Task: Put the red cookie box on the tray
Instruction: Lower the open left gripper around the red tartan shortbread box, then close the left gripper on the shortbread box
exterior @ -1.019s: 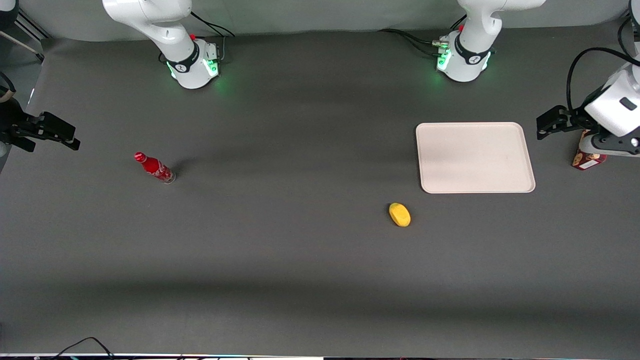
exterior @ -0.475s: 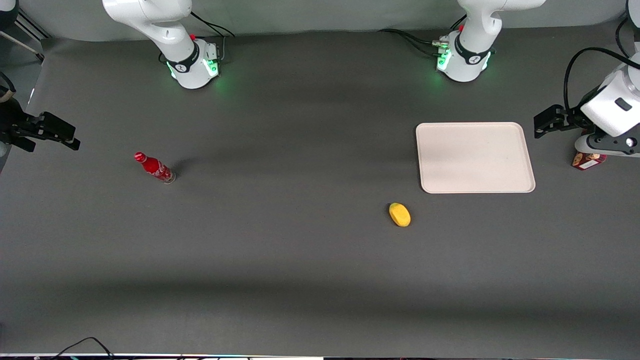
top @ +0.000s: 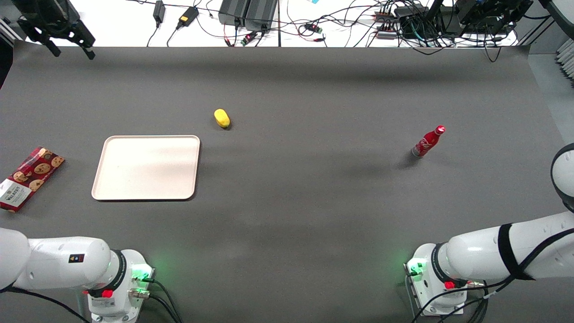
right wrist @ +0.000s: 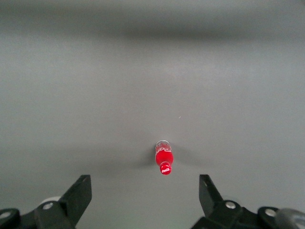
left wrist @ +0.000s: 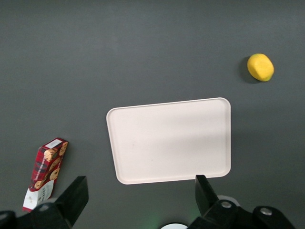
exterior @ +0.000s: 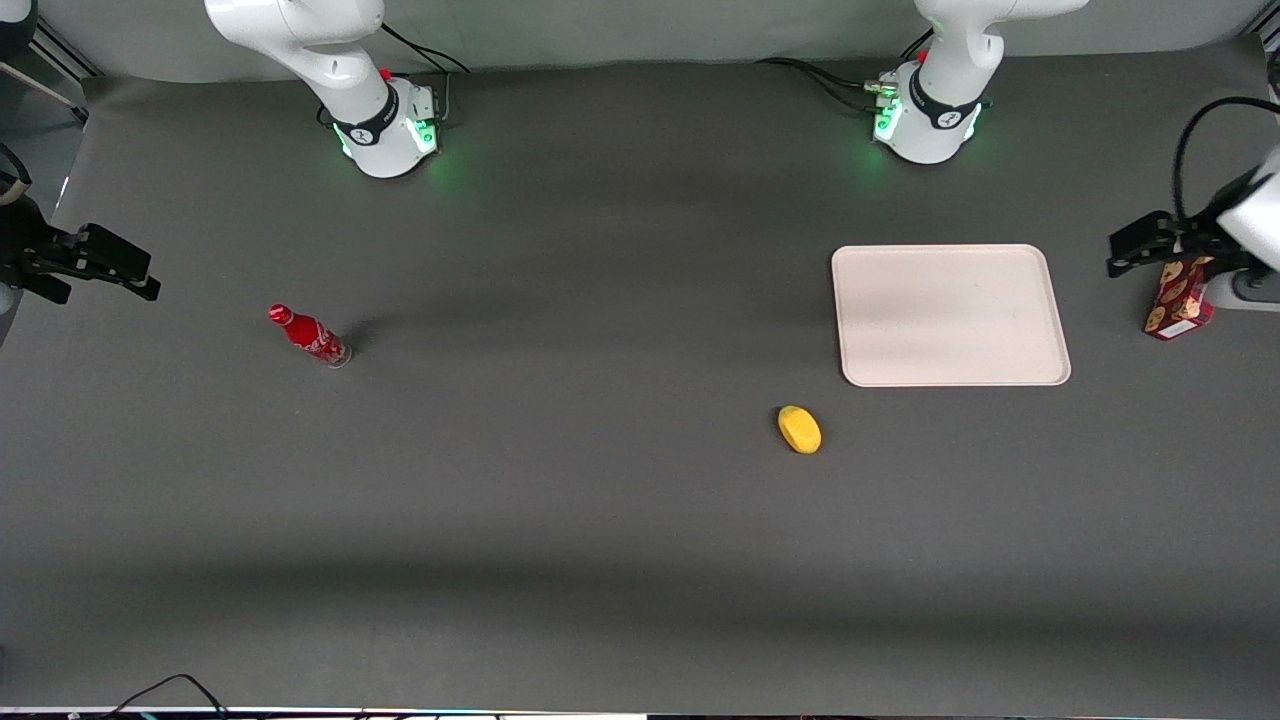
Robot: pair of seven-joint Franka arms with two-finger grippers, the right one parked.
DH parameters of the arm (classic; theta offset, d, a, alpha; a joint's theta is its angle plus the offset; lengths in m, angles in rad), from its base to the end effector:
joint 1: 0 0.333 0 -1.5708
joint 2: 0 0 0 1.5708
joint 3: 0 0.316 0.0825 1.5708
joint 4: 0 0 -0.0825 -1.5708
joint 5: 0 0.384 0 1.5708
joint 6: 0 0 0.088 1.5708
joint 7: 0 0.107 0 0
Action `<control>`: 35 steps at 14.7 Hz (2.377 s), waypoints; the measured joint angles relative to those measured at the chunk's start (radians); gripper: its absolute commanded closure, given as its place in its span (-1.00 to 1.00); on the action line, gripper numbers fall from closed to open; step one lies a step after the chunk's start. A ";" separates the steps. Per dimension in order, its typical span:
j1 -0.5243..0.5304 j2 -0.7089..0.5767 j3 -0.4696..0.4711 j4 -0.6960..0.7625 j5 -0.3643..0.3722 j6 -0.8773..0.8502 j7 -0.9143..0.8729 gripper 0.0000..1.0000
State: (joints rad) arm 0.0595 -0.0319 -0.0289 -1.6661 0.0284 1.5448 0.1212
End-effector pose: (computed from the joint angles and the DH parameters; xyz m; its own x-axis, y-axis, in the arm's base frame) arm 0.5386 0.0194 0.5951 0.9917 -0.0897 -0.0922 -0.0918 -0.9956 -0.0183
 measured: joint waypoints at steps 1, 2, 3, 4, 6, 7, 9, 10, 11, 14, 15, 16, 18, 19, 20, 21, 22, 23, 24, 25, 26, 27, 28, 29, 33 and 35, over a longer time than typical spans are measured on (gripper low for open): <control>0.063 0.001 -0.043 0.000 0.000 0.000 0.006 -1.00; 0.133 0.001 -0.094 0.000 0.000 0.000 0.008 -1.00; 0.202 0.001 -0.144 0.000 0.000 0.000 0.013 -1.00; 0.263 0.001 -0.185 0.000 0.000 -0.001 0.024 -1.00; 0.347 0.001 -0.223 0.000 0.000 -0.001 0.087 -1.00; 0.377 0.001 -0.228 0.000 0.001 -0.001 0.131 -1.00; 0.445 0.003 -0.232 0.000 0.001 -0.001 0.247 -1.00; 0.487 0.004 -0.236 0.000 0.001 -0.001 0.313 -1.00; 0.534 0.006 -0.242 0.000 0.002 0.000 0.385 -1.00; 0.700 0.034 -0.279 -0.001 0.011 0.024 0.649 -1.00; 0.750 0.051 -0.290 -0.009 0.013 0.049 0.729 -1.00; 0.787 0.067 -0.295 -0.027 0.015 0.084 0.792 -1.00; 0.825 0.091 -0.297 -0.098 0.026 0.168 0.866 -1.00; 0.834 0.096 -0.300 -0.147 0.047 0.218 0.878 -1.00; 0.842 0.099 -0.303 -0.197 0.069 0.278 0.900 -1.00; 0.855 0.100 -0.304 -0.253 0.081 0.354 0.935 -1.00; 0.874 0.101 -0.304 -0.307 0.086 0.432 0.969 -1.00; 0.899 0.102 -0.304 -0.357 0.087 0.501 1.001 -1.00; 0.922 0.107 -0.303 -0.399 0.088 0.553 1.027 -1.00; 0.941 0.114 -0.303 -0.434 0.088 0.591 1.047 -1.00; 0.953 0.125 -0.297 -0.463 0.088 0.626 1.066 -1.00; 0.957 0.139 -0.279 -0.487 0.088 0.664 1.091 -1.00; 0.961 0.156 -0.253 -0.507 0.088 0.706 1.122 -1.00; 0.970 0.174 -0.229 -0.521 0.086 0.747 1.149 -1.00; 1.033 0.222 -0.206 -0.594 0.084 0.911 1.180 -1.00; 1.054 0.233 -0.206 -0.638 0.084 0.965 1.180 -1.00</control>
State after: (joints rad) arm 1.1135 0.2011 -0.2347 -2.3043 0.1119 2.5102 1.3011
